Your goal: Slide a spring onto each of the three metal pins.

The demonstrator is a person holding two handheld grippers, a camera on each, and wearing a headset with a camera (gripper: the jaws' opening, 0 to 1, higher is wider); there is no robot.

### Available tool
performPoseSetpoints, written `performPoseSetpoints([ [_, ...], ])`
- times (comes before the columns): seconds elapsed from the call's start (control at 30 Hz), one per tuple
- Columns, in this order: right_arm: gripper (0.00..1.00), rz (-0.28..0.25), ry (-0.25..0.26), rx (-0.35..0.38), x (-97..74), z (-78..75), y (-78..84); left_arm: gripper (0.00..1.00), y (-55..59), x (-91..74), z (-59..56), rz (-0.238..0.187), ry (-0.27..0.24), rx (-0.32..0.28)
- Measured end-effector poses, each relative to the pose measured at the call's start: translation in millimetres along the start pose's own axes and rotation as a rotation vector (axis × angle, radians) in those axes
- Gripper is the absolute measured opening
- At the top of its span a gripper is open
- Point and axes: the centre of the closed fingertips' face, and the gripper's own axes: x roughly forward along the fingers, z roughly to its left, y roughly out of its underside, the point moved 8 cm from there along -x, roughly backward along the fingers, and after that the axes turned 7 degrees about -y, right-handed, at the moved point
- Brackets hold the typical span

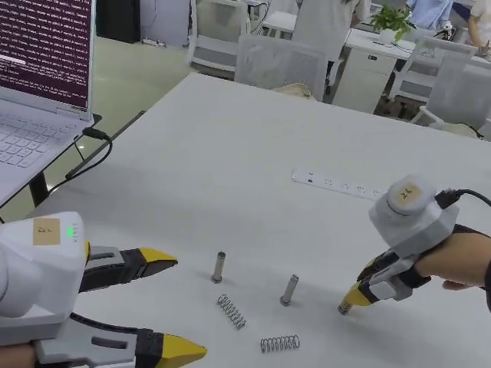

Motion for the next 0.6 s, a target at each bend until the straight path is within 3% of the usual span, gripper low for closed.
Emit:
performPoseSetpoints([
  [0.3, 0.26, -0.066, 0.034, -0.048, -25.2, 10.4, -6.6, 0.6, -0.2, 0.3, -1.6, 0.002, 0.004, 0.003],
  [0.43, 0.26, -0.121, 0.03, -0.073, -37.1, 22.4, -13.0, 0.6, -1.7, 1.8, -3.0, 0.001, 0.008, 0.006],
  [0.6, 0.25, -0.148, 0.015, -0.114, -40.6, 42.3, -17.1, 0.6, -1.7, 1.7, -4.6, 0.003, 0.011, 0.007],
])
